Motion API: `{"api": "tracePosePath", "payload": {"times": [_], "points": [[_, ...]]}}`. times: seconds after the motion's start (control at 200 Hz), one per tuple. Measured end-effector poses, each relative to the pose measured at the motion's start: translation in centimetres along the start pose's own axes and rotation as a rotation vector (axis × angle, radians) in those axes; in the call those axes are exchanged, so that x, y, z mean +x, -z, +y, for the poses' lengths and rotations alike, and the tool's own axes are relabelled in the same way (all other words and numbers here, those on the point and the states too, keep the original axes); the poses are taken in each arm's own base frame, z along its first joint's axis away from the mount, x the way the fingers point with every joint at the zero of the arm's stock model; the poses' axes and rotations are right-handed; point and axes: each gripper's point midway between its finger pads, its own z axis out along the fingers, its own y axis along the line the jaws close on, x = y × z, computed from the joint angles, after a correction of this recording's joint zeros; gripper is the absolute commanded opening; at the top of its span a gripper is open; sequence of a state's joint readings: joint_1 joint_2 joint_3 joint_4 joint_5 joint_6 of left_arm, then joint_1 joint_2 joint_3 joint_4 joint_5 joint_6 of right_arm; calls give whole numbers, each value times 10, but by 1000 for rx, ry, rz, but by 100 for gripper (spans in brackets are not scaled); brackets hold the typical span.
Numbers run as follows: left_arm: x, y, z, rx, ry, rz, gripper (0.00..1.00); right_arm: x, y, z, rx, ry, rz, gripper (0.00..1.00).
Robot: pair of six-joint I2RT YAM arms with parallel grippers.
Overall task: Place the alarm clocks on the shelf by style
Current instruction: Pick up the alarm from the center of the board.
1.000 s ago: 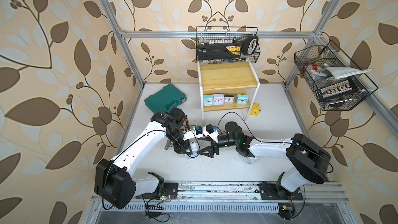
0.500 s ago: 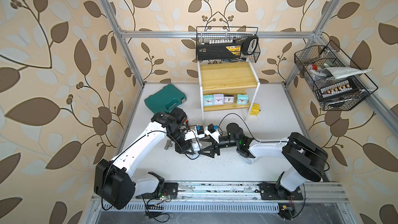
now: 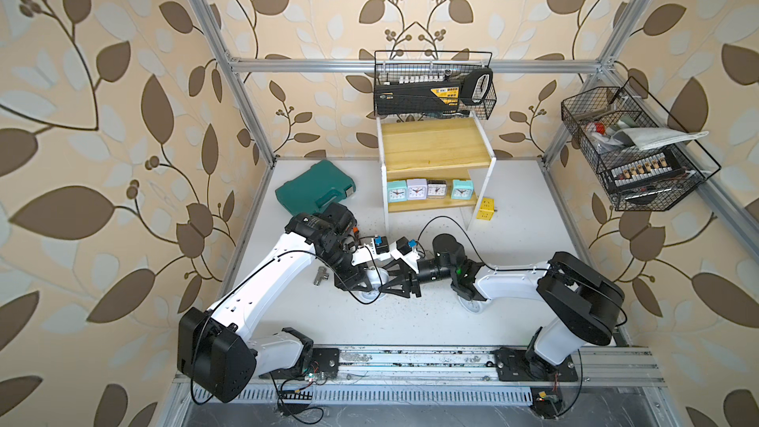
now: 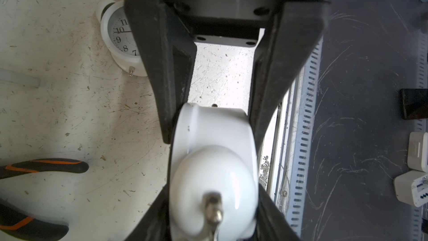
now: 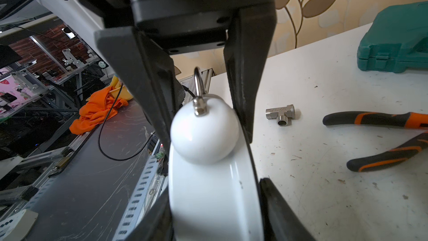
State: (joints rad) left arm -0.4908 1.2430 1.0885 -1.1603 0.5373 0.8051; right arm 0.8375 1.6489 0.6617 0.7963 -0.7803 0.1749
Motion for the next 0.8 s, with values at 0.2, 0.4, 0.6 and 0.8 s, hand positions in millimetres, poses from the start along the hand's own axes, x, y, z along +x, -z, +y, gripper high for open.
{"api": "tracePosePath", "payload": {"times": [0.2, 0.4, 0.6, 0.8], "points": [[-9, 1, 3, -9, -6, -36, 74, 5, 16, -11, 16, -65, -19, 41], [-20, 6, 9, -45, -8, -77, 77, -4, 41, -23, 77, -119, -52, 40], [-36, 17, 19, -95, 31, -137, 78, -43, 74, -24, 157, -90, -141, 40], [-63, 36, 29, -135, 73, -239, 79, -66, 91, -17, 203, -98, -194, 40]]}}
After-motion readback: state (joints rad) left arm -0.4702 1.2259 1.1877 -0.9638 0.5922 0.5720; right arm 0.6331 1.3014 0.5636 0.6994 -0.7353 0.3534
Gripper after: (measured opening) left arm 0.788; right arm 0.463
